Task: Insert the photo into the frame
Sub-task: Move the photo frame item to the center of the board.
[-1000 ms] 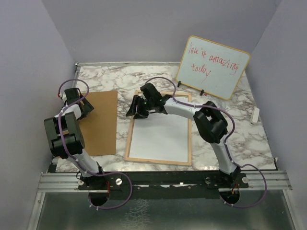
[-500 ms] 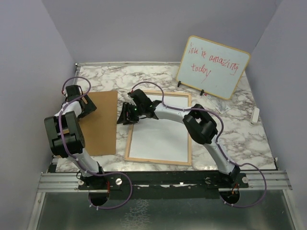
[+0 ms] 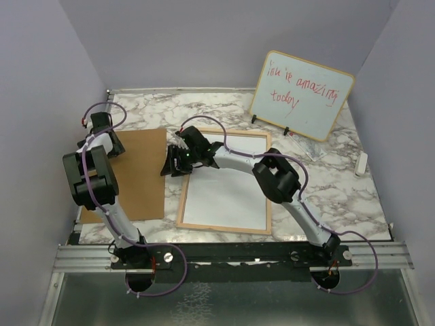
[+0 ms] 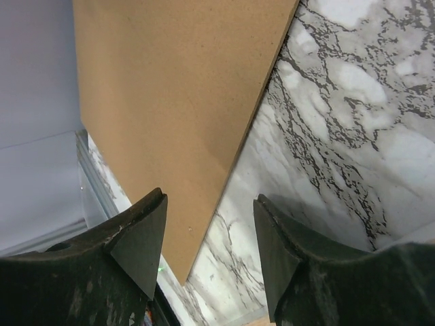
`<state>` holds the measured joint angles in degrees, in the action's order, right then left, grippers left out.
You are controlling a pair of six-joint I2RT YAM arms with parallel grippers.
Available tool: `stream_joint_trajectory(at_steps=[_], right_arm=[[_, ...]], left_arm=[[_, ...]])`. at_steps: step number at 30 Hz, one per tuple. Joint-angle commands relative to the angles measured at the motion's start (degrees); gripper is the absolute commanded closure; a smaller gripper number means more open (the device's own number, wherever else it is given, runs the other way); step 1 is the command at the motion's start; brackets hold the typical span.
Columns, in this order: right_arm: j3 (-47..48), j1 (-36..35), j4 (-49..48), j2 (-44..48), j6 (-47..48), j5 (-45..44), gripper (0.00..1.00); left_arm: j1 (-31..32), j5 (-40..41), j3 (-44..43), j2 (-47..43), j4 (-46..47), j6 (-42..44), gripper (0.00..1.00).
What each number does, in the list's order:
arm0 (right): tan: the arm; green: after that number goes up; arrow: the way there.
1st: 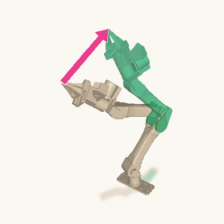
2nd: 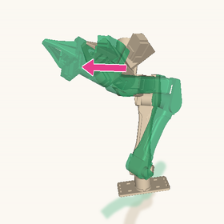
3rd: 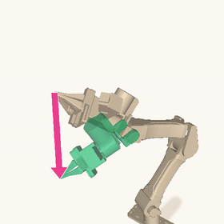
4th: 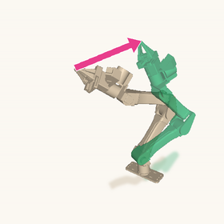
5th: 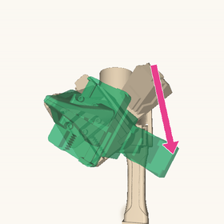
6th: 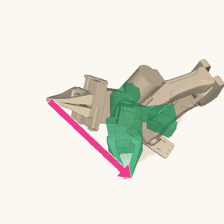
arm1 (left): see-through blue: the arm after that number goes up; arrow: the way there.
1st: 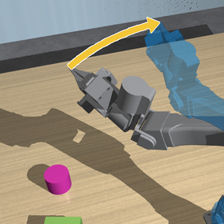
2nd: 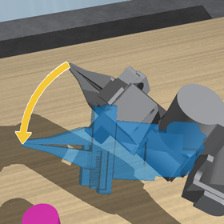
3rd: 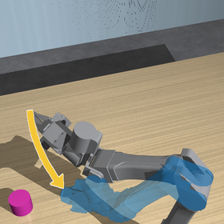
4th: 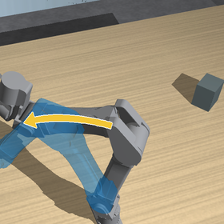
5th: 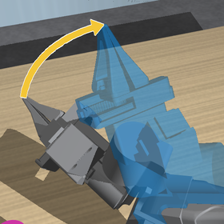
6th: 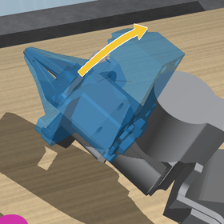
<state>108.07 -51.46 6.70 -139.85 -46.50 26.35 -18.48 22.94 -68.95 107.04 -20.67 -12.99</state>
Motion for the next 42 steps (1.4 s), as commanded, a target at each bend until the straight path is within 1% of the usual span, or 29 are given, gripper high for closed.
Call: stream_joint_trajectory(at_steps=[1, 7, 10, 14, 17, 21, 25, 27, 33, 35, 42], right_arm=[[1.71, -0.31, 0.83, -2.67, 0.04, 2.16, 0.41], [3.84, -0.31, 1.04, -3.75, -0.43, 2.45, 0.41], [4.14, -0.35, 0.49, -3.44, -1.15, 1.88, 0.41], [3.57, -0.39, 0.61, -2.89, -1.52, 1.12, 0.42], [1.67, -0.39, 0.25, -1.77, -0.96, 0.40, 0.42], [-0.71, -0.39, -0.51, -0.12, -0.43, -0.24, 0.41], [-2.43, -0.39, -1.38, 0.83, -0.43, -0.41, 0.41], [-2.70, -0.34, -1.17, 1.03, -0.23, -0.42, 0.42], [-4.40, -0.39, -1.01, 1.95, 0.27, -0.64, 0.41], [-4.82, -0.39, -0.87, 2.08, 0.27, -0.45, 0.42], [-6.21, -0.39, 0.98, 3.08, 0.47, -1.29, 0.42]], left_arm=[[-2.58, 1.94, -1.21, 1.81, 1.06, 3.91, 0.01], [-3.95, -0.61, -1.74, 2.86, 1.82, 6.40, 0.01], [-5.19, -5.72, -2.26, 3.11, 1.55, 6.77, 0.01], [-7.79, -16.87, -3.49, 4.41, 0.19, 7.05, 0.01], [-9.48, -22.08, -3.66, 4.32, -0.73, 6.69, 0.01], [-10.28, -22.92, -4.03, 4.14, -1.08, 6.87, 0.01], [-10.26, -26.39, -4.55, 4.82, -1.70, 7.02, 0.01], [-10.26, -24.62, -4.25, 4.89, -1.87, 7.14, 0.01], [-10.26, -12.14, -2.49, 4.27, -1.54, 6.70, 0.01], [-10.26, -9.25, -1.88, 4.50, -1.13, 6.66, 0.01], [-10.26, -7.66, -0.78, 6.27, -0.24, 7.05, 0.01]])
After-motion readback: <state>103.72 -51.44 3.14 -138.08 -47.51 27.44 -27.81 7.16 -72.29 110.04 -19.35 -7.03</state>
